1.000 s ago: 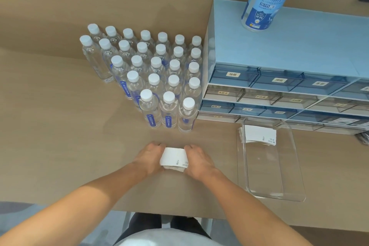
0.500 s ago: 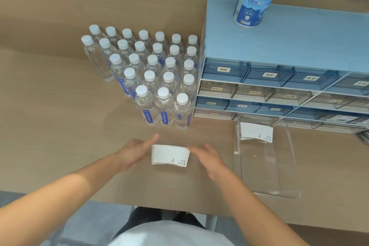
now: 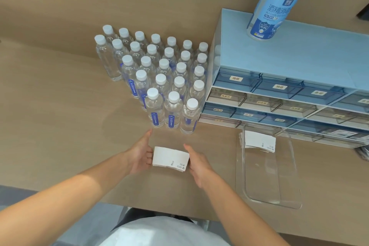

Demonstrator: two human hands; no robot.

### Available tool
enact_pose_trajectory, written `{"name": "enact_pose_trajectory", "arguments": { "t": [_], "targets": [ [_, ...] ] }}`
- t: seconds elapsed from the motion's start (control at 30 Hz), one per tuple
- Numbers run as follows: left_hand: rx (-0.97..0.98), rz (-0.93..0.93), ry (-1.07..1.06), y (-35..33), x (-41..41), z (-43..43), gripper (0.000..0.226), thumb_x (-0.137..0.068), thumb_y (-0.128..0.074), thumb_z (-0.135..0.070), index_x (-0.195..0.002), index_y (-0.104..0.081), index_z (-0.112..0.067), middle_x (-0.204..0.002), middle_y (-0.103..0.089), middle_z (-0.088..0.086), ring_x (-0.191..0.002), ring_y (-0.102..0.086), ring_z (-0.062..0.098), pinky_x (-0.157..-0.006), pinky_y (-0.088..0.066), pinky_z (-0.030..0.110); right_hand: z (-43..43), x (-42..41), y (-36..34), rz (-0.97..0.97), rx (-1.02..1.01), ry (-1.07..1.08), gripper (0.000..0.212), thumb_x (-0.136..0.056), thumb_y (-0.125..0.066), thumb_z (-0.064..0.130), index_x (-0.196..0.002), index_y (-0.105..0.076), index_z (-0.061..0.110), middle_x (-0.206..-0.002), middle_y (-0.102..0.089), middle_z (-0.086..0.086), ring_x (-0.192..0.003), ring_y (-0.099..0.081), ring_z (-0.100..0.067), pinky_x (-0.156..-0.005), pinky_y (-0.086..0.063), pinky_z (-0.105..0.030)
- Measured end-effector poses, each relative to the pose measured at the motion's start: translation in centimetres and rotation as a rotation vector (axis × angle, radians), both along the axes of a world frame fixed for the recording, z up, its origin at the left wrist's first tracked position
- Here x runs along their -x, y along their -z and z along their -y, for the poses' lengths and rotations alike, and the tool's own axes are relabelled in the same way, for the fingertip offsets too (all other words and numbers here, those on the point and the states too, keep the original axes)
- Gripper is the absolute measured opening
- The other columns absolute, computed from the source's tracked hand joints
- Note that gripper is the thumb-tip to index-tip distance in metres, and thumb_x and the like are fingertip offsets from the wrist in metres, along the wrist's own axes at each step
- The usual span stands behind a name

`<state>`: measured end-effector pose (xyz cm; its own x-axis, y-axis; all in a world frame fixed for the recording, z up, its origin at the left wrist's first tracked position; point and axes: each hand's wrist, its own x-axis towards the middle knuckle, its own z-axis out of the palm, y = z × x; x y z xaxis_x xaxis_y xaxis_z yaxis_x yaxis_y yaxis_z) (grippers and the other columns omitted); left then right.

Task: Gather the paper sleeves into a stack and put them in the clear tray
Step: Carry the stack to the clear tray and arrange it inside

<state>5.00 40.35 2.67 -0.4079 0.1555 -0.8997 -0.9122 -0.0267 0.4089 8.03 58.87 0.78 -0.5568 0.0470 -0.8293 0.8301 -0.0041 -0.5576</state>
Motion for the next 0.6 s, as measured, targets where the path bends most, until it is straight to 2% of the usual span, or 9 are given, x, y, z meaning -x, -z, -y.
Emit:
{"name": "enact_pose_trajectory", "arguments": {
  "t": [0.07, 0.17, 0.2, 0.23, 0.3, 0.37, 0.47, 0.53, 0.6],
  "targets": [
    [-0.006, -0.001, 0.004, 0.3, -0.1, -0.1, 0.102, -0.085, -0.032, -0.077, -0.142, -0.037, 0.008, -0.123, -0.064, 0.018, -0.106, -0.063, 0.027, -0.102, -0.036, 0.036, 0.6, 0.1, 0.3, -0.015, -0.024, -0.046, 0.071, -0.055, -0.064, 0.068, -0.100, -0.071, 0.014, -0.090, -0.079, -0.004, -0.096, -0.072, -0.025, -0.102, -0.048, -0.043],
    [-0.047, 0.019, 0.012, 0.3, 0.0, 0.7, 0.103, -0.086, -0.029, -0.076, -0.143, -0.034, 0.009, -0.134, -0.058, 0.019, -0.118, -0.058, 0.030, -0.111, -0.030, 0.036, 0.7, 0.2, -0.7, 0.008, -0.009, -0.023, 0.048, -0.077, -0.065, 0.055, -0.097, -0.069, 0.012, -0.095, -0.078, -0.007, -0.098, -0.072, -0.025, -0.102, -0.050, -0.041],
    [-0.056, 0.026, 0.015, 0.4, 0.2, 1.0, 0.105, -0.086, -0.028, -0.077, -0.145, -0.031, 0.010, -0.137, -0.055, 0.020, -0.123, -0.055, 0.030, -0.114, -0.027, 0.037, 0.5, 0.3, -0.7, 0.005, -0.001, 0.007, 0.044, -0.081, -0.063, 0.052, -0.098, -0.067, 0.011, -0.097, -0.078, -0.008, -0.098, -0.072, -0.025, -0.101, -0.050, -0.041],
    [-0.055, 0.027, 0.017, 0.6, 0.3, 1.2, 0.106, -0.085, -0.027, -0.077, -0.146, -0.029, 0.009, -0.139, -0.054, 0.020, -0.126, -0.053, 0.030, -0.116, -0.025, 0.037, 0.5, 0.3, -0.5, 0.011, -0.024, 0.029, 0.049, -0.077, -0.063, 0.055, -0.100, -0.065, 0.012, -0.096, -0.078, -0.007, -0.097, -0.072, -0.025, -0.101, -0.050, -0.041],
    [-0.039, 0.022, 0.027, 0.6, 0.4, 0.9, 0.105, -0.084, -0.027, -0.079, -0.143, -0.036, 0.007, -0.132, -0.060, 0.019, -0.121, -0.057, 0.029, -0.113, -0.028, 0.037, 1.0, 0.2, -0.1, 0.006, -0.073, 0.046, 0.069, -0.058, -0.062, 0.066, -0.102, -0.066, 0.013, -0.090, -0.078, -0.005, -0.094, -0.072, -0.025, -0.100, -0.050, -0.042],
    [0.000, 0.006, 0.053, 0.4, 0.5, 0.4, 0.101, -0.082, -0.030, -0.080, -0.131, -0.051, 0.005, -0.118, -0.068, 0.017, -0.108, -0.064, 0.028, -0.105, -0.035, 0.036, 1.6, 0.2, 0.2, -0.014, -0.080, 0.051, 0.073, -0.052, -0.062, 0.068, -0.102, -0.066, 0.014, -0.089, -0.078, -0.004, -0.091, -0.072, -0.024, -0.099, -0.050, -0.042],
    [0.008, 0.003, 0.080, -0.2, 0.6, 0.2, 0.087, -0.085, -0.030, -0.077, -0.113, -0.058, 0.001, -0.103, -0.070, 0.014, -0.093, -0.066, 0.025, -0.090, -0.039, 0.034, 1.9, 0.3, -1.1, 0.031, -0.040, 0.058, 0.057, -0.071, -0.066, 0.059, -0.106, -0.065, 0.013, -0.096, -0.078, -0.006, -0.093, -0.073, -0.023, -0.096, -0.052, -0.037],
    [-0.002, -0.004, 0.086, -0.2, 0.6, 0.4, 0.083, -0.087, -0.029, -0.075, -0.111, -0.058, -0.002, -0.100, -0.069, 0.013, -0.089, -0.065, 0.023, -0.089, -0.039, 0.033, 1.3, 0.4, -1.1, 0.025, 0.025, 0.083, 0.045, -0.083, -0.065, 0.049, -0.109, -0.064, 0.013, -0.102, -0.077, -0.008, -0.096, -0.073, -0.023, -0.094, -0.054, -0.035],
    [0.006, -0.018, 0.084, -0.3, 0.6, 0.2, 0.079, -0.088, -0.030, -0.074, -0.112, -0.057, -0.003, -0.098, -0.068, 0.011, -0.087, -0.064, 0.021, -0.091, -0.037, 0.032, 1.0, 0.3, -1.1, 0.016, 0.061, 0.095, 0.039, -0.086, -0.064, 0.046, -0.110, -0.064, 0.015, -0.104, -0.076, -0.007, -0.099, -0.072, -0.022, -0.091, -0.054, -0.033]
  ]
}}
